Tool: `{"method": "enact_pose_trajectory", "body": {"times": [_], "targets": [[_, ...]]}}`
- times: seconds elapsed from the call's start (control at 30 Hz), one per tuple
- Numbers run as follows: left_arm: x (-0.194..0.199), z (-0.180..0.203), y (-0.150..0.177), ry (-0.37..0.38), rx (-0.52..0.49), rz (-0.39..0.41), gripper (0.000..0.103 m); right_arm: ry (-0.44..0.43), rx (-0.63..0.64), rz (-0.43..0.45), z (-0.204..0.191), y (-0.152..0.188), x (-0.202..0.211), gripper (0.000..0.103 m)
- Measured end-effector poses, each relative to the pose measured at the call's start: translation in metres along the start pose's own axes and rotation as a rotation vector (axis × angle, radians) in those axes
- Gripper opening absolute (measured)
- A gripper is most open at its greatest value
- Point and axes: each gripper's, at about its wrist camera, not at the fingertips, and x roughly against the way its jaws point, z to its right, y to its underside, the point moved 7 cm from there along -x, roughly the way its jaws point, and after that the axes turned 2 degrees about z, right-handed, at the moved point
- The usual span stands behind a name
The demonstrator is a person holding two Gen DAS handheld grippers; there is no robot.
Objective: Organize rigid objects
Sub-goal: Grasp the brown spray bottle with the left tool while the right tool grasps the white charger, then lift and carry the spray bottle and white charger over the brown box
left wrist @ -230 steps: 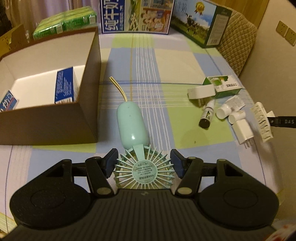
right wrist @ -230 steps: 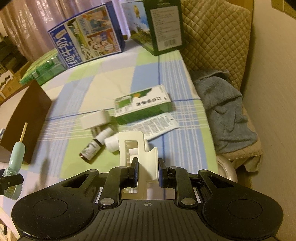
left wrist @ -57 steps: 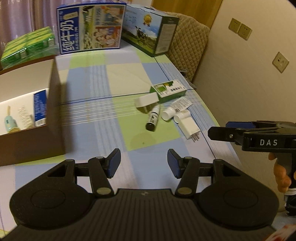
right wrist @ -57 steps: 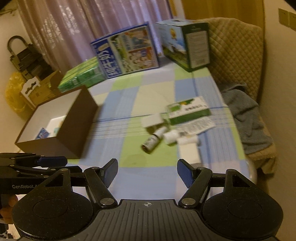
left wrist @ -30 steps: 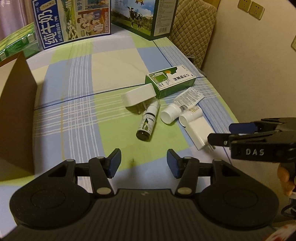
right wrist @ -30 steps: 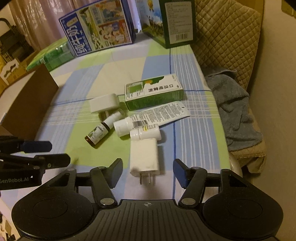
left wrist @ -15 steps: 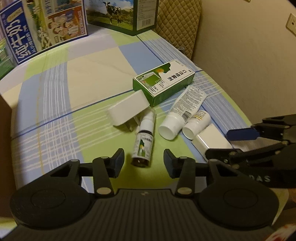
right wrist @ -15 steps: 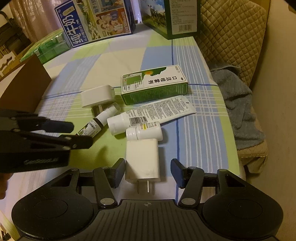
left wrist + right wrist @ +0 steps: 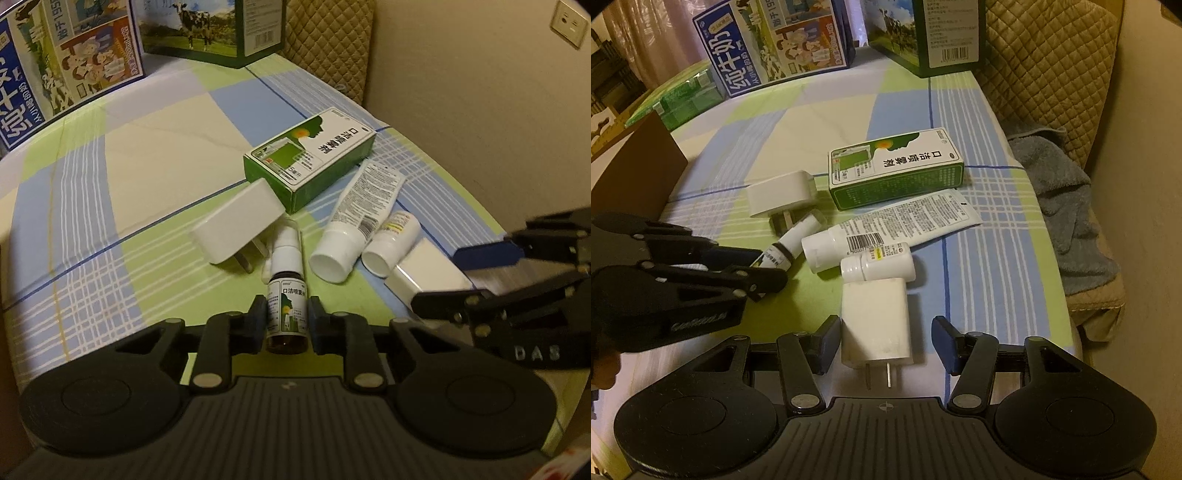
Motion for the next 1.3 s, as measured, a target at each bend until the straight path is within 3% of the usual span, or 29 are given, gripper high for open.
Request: {"method": "enact_pose_trajectory", "body": {"times": [0.17, 0.37, 0.5, 0.63, 0.83, 1.13, 1.3], "targets": [[0.013, -0.004, 0.016, -0.001, -0.011, -0.008, 0.019, 0.008, 0.005, -0.005, -0.001, 0.003, -0.002, 0.052], [0.032, -0.024, 0.038, -0.035, 0.073, -0.016, 0.019, 0.021, 0.023, -0.005, -0.003, 0.005, -0.006, 0.052], [0.043, -0.04, 0.05, -0.064, 0.146, -0.019, 0.019, 0.023, 0.06, 0.019, -0.009, 0.006, -0.007, 0.039], [0.049, -0.047, 0.055, -0.081, 0.189, -0.023, 0.019, 0.033, 0.095, 0.016, -0.015, 0.01, -0.007, 0.038], [0.049, -0.049, 0.058, -0.078, 0.231, -0.033, 0.02, -0.017, 0.145, -0.023, -0.03, 0.026, 0.001, 0.038], [0.043, -0.053, 0.049, -0.086, 0.27, -0.054, 0.023, -0.015, 0.087, -0.026, -0.03, 0.021, -0.001, 0.04], [0.04, -0.05, 0.046, -0.109, 0.24, -0.058, 0.019, 0.005, 0.114, -0.012, -0.033, 0.021, -0.003, 0.039]]}}
